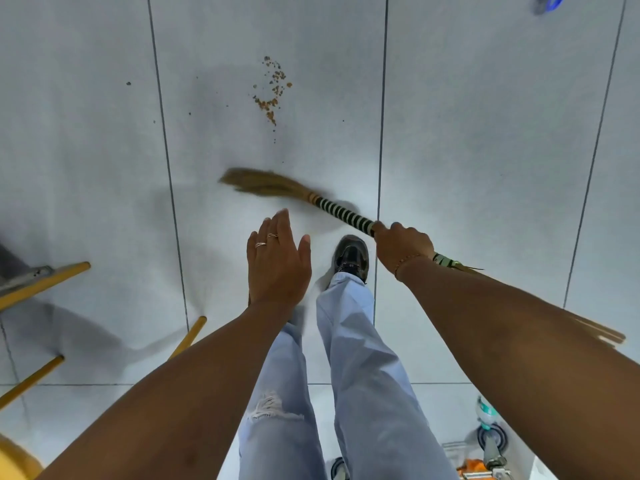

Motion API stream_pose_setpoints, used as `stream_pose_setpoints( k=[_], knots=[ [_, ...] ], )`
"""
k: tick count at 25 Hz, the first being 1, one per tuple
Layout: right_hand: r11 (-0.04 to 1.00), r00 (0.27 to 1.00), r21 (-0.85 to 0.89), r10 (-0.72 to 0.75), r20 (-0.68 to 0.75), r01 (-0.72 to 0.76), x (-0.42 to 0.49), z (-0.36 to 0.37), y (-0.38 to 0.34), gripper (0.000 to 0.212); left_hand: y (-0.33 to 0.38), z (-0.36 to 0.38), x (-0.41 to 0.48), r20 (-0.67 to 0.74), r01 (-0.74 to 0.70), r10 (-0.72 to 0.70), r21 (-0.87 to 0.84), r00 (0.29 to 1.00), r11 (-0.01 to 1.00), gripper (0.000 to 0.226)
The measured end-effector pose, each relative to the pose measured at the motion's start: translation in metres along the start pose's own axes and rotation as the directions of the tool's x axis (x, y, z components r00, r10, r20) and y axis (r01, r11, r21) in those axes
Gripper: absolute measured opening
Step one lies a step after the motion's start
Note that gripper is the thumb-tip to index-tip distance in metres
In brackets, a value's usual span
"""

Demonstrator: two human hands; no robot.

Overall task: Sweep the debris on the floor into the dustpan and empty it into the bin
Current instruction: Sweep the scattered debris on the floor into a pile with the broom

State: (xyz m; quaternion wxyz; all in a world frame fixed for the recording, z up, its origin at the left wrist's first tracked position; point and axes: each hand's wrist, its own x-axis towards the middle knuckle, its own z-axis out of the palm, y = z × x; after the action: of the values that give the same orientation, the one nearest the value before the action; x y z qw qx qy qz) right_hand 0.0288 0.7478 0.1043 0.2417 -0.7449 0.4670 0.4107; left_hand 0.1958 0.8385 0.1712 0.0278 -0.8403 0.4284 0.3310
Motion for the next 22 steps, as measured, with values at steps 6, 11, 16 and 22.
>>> stream_pose_setpoints(
  k=[6, 11, 16, 22],
  knots=[
    [1.0, 0.994, -0.001, 0.022, -0.109, -0.023, 0.036, -0.033, 0.011, 0.043, 0.02, -0.012, 0.023, -0.027, -0.039, 0.039, -0.01, 0.999, 0.999, 0.054],
    [0.997, 0.958, 0.032, -0.051, -0.282, 0.063, 0.025, -0.044, -0.004, 0.039, 0.006, -0.033, 0.043, -0.083, -0.067, 0.063, -0.046, 0.995, 0.997, 0.052],
    [0.964, 0.915, 0.19, -0.1, -0.39, 0.187, 0.013, -0.057, -0.08, 0.042, -0.055, -0.073, 0.055, -0.134, -0.057, 0.048, -0.067, 0.99, 0.996, 0.051],
    [0.815, 0.984, 0.555, -0.105, -0.143, 0.168, 0.055, -0.111, -0.307, 0.05, -0.201, -0.144, 0.085, -0.19, -0.051, 0.07, 0.103, 0.979, 0.993, 0.054]
  ],
)
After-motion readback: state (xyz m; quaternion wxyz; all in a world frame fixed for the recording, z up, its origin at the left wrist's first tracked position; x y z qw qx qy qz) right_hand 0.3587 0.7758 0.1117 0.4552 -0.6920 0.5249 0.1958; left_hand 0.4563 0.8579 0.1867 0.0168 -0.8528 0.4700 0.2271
